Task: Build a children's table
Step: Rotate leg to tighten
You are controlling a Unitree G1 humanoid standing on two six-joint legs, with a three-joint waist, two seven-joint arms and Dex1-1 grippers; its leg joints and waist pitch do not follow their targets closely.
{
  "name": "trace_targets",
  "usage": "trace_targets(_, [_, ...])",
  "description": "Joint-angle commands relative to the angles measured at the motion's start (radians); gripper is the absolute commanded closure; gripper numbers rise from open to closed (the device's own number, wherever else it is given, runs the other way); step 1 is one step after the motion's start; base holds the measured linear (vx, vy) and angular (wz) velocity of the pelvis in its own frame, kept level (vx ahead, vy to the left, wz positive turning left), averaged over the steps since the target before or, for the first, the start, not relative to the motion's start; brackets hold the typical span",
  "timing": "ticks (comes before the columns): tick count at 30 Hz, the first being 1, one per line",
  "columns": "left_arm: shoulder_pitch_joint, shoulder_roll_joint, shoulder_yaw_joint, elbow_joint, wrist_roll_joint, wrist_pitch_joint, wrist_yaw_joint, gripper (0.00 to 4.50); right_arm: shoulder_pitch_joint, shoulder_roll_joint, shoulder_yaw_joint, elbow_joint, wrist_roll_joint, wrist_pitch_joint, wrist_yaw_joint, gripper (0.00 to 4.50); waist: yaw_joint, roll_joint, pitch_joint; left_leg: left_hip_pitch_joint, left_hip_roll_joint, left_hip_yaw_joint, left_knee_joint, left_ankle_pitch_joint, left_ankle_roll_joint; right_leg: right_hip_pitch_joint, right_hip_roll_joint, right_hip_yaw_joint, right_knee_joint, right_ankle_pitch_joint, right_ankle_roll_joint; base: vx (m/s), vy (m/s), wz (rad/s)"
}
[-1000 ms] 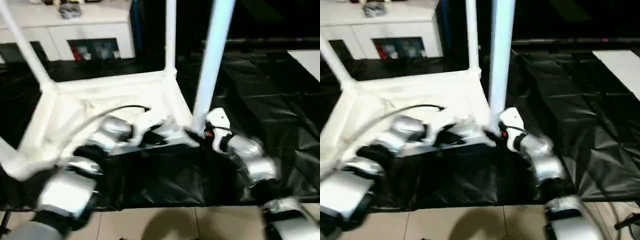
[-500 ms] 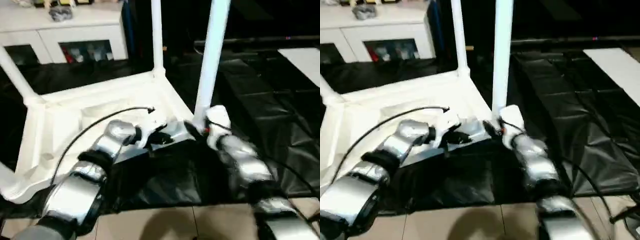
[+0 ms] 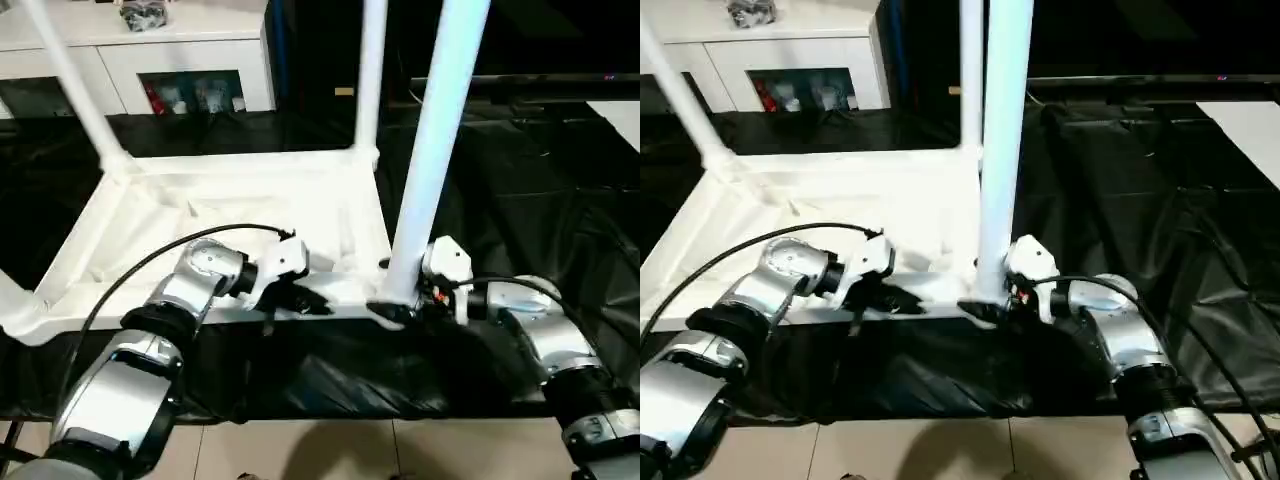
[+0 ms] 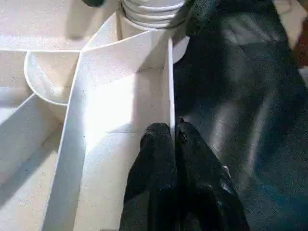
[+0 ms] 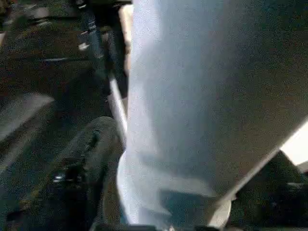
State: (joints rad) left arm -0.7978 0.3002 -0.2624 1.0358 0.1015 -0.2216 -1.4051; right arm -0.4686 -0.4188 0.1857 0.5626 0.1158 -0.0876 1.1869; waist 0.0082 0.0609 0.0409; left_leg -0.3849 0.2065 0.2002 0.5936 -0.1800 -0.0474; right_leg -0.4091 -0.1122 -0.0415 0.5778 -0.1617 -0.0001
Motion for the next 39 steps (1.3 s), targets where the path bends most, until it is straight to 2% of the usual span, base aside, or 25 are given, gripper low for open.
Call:
trace_targets(1, [0.001, 0.017, -0.035, -0.001, 0.018, -0.007, -0.055, 4.5, -0.031, -0.016, 0.021, -0.005, 0.003, 0.008, 0.039, 1.23, 0.001, -0.027, -0.063, 0.019, 0.019, -0.001, -0.075, -0.283, 0.083, 0.046, -0.016, 0.012, -0.057, -0.216, -0.269, 0.0, 0.0, 0.0])
trace_targets(3, [0.001, 0.019, -0.036, -0.002, 0.019, -0.008, -0.059, 4.5, -0.034, -0.018, 0.022, -0.002, 0.003, 0.006, 0.047, 1.33, 0.003, -0.021, -0.063, 0.018, 0.019, -0.002, -0.074, -0.271, 0.083, 0.046, -0.019, 0.013, -0.055, -0.213, -0.269, 0.0, 0.0, 0.0])
trace_targets(8, [-0.002, 0.027, -0.035, 0.0, 0.02, -0.008, -0.072, 4.5, -0.041, -0.016, 0.03, 0.002, 0.002, 0.005, 0.062, 1.73, 0.003, -0.022, -0.065, 0.017, 0.019, -0.001, -0.071, -0.239, 0.094, 0.048, -0.018, 0.012, -0.051, -0.17, -0.279, 0.0, 0.0, 0.0])
trace_targets(9, [-0.003, 0.027, -0.031, 0.003, 0.018, -0.006, -0.074, 4.5, -0.038, -0.013, 0.031, -0.004, 0.006, 0.01, 0.068, 1.74, 0.003, -0.025, -0.065, 0.017, 0.019, -0.001, -0.071, -0.238, 0.096, 0.048, -0.018, 0.012, -0.051, -0.169, -0.28, 0.0, 0.0, 0.0])
trace_targets(13, [-0.005, 0.024, -0.028, 0.006, 0.017, -0.003, -0.064, 4.5, -0.025, -0.007, 0.029, -0.012, 0.004, 0.013, 0.069, 1.8, 0.004, -0.023, -0.064, 0.018, 0.019, -0.001, -0.07, -0.238, 0.096, 0.048, -0.018, 0.012, -0.052, -0.179, -0.279, 0.0, 0.0, 0.0])
trace_targets(16, [-0.007, 0.0, -0.009, 0.005, 0.013, 0.031, 0.02, 4.5, -0.006, 0.017, 0.012, -0.015, 0.002, 0.034, -0.012, 1.81, 0.004, -0.023, -0.063, 0.018, 0.019, -0.001, -0.071, -0.237, 0.093, 0.047, -0.017, 0.012, -0.052, -0.182, -0.279, 0.0, 0.0, 0.0])
trace_targets(17, [-0.007, -0.003, -0.008, 0.006, 0.015, 0.038, 0.035, 4.5, -0.005, 0.022, 0.008, -0.015, 0.001, 0.038, -0.027, 1.81, 0.003, -0.016, -0.063, 0.019, 0.019, -0.001, -0.072, -0.241, 0.089, 0.046, -0.018, 0.012, -0.051, -0.187, -0.278, 0.0, 0.0, 0.0])
trace_targets(18, [-0.009, -0.025, -0.006, 0.005, 0.027, 0.075, 0.113, 4.5, 0.001, 0.054, -0.012, -0.002, -0.02, 0.05, -0.139, 1.81, -0.001, -0.021, -0.058, 0.02, 0.019, 0.0, -0.076, -0.276, 0.069, 0.043, -0.017, 0.013, -0.058, -0.237, -0.265, 0.0, 0.0, 0.0])
trace_targets(20, [-0.008, -0.055, -0.001, -0.003, 0.026, 0.109, 0.167, 4.5, 0.006, 0.094, -0.032, 0.017, -0.043, 0.053, -0.26, 1.81, -0.007, -0.025, -0.058, 0.021, 0.016, -0.005, -0.08, -0.303, 0.041, 0.041, -0.02, 0.013, -0.064, -0.308, -0.241, 0.0, 0.0, 0.0])
trace_targets(21, [-0.006, -0.079, -0.003, -0.011, 0.027, 0.129, 0.192, 4.5, 0.009, 0.124, -0.043, 0.028, -0.05, 0.06, -0.326, 1.81, -0.011, -0.024, -0.056, 0.023, 0.014, -0.006, -0.081, -0.325, 0.029, 0.037, -0.019, 0.014, -0.069, -0.354, -0.225, 0.0, 0.0, 0.0])
trace_targets(22, [-0.006, -0.079, -0.003, -0.011, 0.027, 0.129, 0.192, 4.5, 0.009, 0.124, -0.043, 0.028, -0.05, 0.06, -0.326, 1.81, -0.011, -0.024, -0.056, 0.023, 0.014, -0.006, -0.081, -0.325, 0.029, 0.037, -0.019, 0.014, -0.069, -0.354, -0.225, 0.0, 0.0, 0.0])
trace_targets(23, [-0.004, -0.129, -0.011, -0.021, 0.036, 0.163, 0.25, 4.5, 0.011, 0.185, -0.06, 0.049, -0.053, 0.09, -0.436, 1.81, -0.016, -0.022, -0.055, 0.021, 0.013, -0.009, -0.083, -0.344, 0.022, 0.037, -0.019, 0.013, -0.074, -0.391, -0.205, 0.0, 0.0, 0.0])
trace_targets(24, [-0.004, -0.145, -0.014, -0.021, 0.04, 0.175, 0.27, 4.5, 0.009, 0.205, -0.065, 0.057, -0.054, 0.102, -0.468, 1.81, -0.022, -0.02, -0.052, 0.025, 0.013, -0.01, -0.086, -0.367, 0.013, 0.031, -0.018, 0.013, -0.078, -0.406, -0.199, 0.0, 0.0, 0.0])
trace_targets(25, [-0.006, -0.172, -0.016, -0.021, 0.041, 0.187, 0.294, 4.5, -0.003, 0.234, -0.068, 0.076, -0.063, 0.117, -0.526, 1.81, -0.024, -0.014, -0.052, 0.028, 0.013, -0.012, -0.087, -0.383, 0.008, 0.03, -0.017, 0.012, -0.079, -0.412, -0.197, 0.0, 0.0, 0.0])
trace_targets(26, [-0.008, -0.198, -0.017, -0.019, 0.042, 0.198, 0.32, 4.5, -0.015, 0.26, -0.063, 0.094, -0.074, 0.123, -0.568, 1.81, -0.034, -0.019, -0.049, 0.027, 0.01, -0.012, -0.087, -0.418, 0.0, 0.029, -0.015, 0.01, -0.083, -0.433, -0.189, 0.0, 0.0, 0.0])
trace_targets(27, [-0.012, -0.24, -0.022, -0.014, 0.045, 0.214, 0.353, 4.5, -0.04, 0.3, -0.044, 0.128, -0.102, 0.119, -0.63, 1.81, -0.042, -0.018, -0.046, 0.031, 0.009, -0.015, -0.089, -0.454, -0.011, 0.025, -0.015, 0.008, -0.086, -0.474, -0.179, 0.0, 0.0, 0.0])
trace_targets(28, [-0.015, -0.255, -0.024, -0.01, 0.046, 0.213, 0.367, 4.5, -0.054, 0.314, -0.036, 0.145, -0.121, 0.106, -0.667, 1.81, -0.042, -0.018, -0.046, 0.031, 0.009, -0.015, -0.089, -0.454, -0.011, 0.025, -0.015, 0.008, -0.086, -0.474, -0.179, 0.0, 0.0, 0.0])
trace_targets(29, [-0.016, -0.263, -0.026, -0.009, 0.047, 0.213, 0.376, 4.5, -0.062, 0.323, -0.032, 0.155, -0.135, 0.099, -0.694, 1.81, -0.054, -0.018, -0.045, 0.033, 0.004, -0.02, -0.088, -0.496, -0.016, 0.025, -0.016, 0.004, -0.096, -0.539, -0.147, 0.0, 0.0, 0.0])
trace_targets(30, [-0.018, -0.269, -0.026, -0.008, 0.048, 0.215, 0.386, 4.5, -0.069, 0.329, -0.031, 0.162, -0.144, 0.092, -0.718, 1.46, -0.056, -0.018, -0.048, 0.036, 0.003, -0.02, -0.087, -0.5, -0.013, 0.022, -0.017, 0.004, -0.101, -0.55, -0.135, 0.0, 0.0, 0.0])
trace_targets(31, [-0.021, -0.272, -0.031, -0.006, 0.052, 0.209, 0.391, 4.5, -0.082, 0.341, -0.037, 0.172, -0.14, 0.083, -0.733, 1.46, -0.057, -0.012, -0.049, 0.038, 0.003, -0.021, -0.087, -0.505, -0.01, 0.021, -0.016, 0.004, -0.101, -0.547, -0.135, 0.0, 0.0, 0.0])
trace_targets(32, [-0.023, -0.273, -0.034, -0.008, 0.057, 0.206, 0.398, 4.5, -0.089, 0.35, -0.045, 0.175, -0.139, 0.074, -0.743, 1.12, -0.065, -0.016, -0.048, 0.034, 0.002, -0.022, -0.087, -0.513, -0.005, 0.022, -0.015, 0.003, -0.101, -0.542, -0.137, 0.0, 0.0, 0.0])
trace_targets(34, [-0.025, -0.27, -0.036, -0.01, 0.062, 0.197, 0.406, 4.5, -0.091, 0.356, -0.059, 0.165, -0.117, 0.068, -0.711, 1.12, -0.069, -0.015, -0.049, 0.033, 0.003, -0.022, -0.088, -0.519, 0.003, 0.022, -0.014, 0.002, -0.102, -0.539, -0.136, 0.0, 0.0, 0.0])
trace_targets(36, [-0.018, -0.233, -0.022, -0.025, 0.048, 0.157, 0.362, 4.5, -0.072, 0.294, -0.063, 0.137, -0.136, 0.03, -0.67, 0.84, -0.068, -0.017, -0.052, 0.032, 0.004, -0.021, -0.087, -0.51, 0.009, 0.023, -0.015, 0.004, -0.101, -0.513, -0.146, 0.0, 0.0, 0.0])
trace_targets(38, [-0.007, -0.206, -0.018, -0.04, 0.043, 0.138, 0.326, 4.5, -0.069, 0.249, -0.073, 0.144, -0.155, -0.007, -0.677, 0.7, -0.063, -0.017, -0.057, 0.027, 0.006, -0.019, -0.086, -0.476, 0.019, 0.027, -0.016, 0.007, -0.095, -0.452, -0.165, 0.0, 0.0, 0.0])
trace_targets(39, [-0.001, -0.192, -0.016, -0.047, 0.041, 0.121, 0.309, 4.5, -0.067, 0.231, -0.082, 0.147, -0.145, -0.018, -0.65, 0.64, -0.057, -0.012, -0.064, 0.022, 0.01, -0.015, -0.084, -0.41, 0.032, 0.031, -0.016, 0.011, -0.083, -0.331, -0.205, 0.0, 0.0, 0.0])
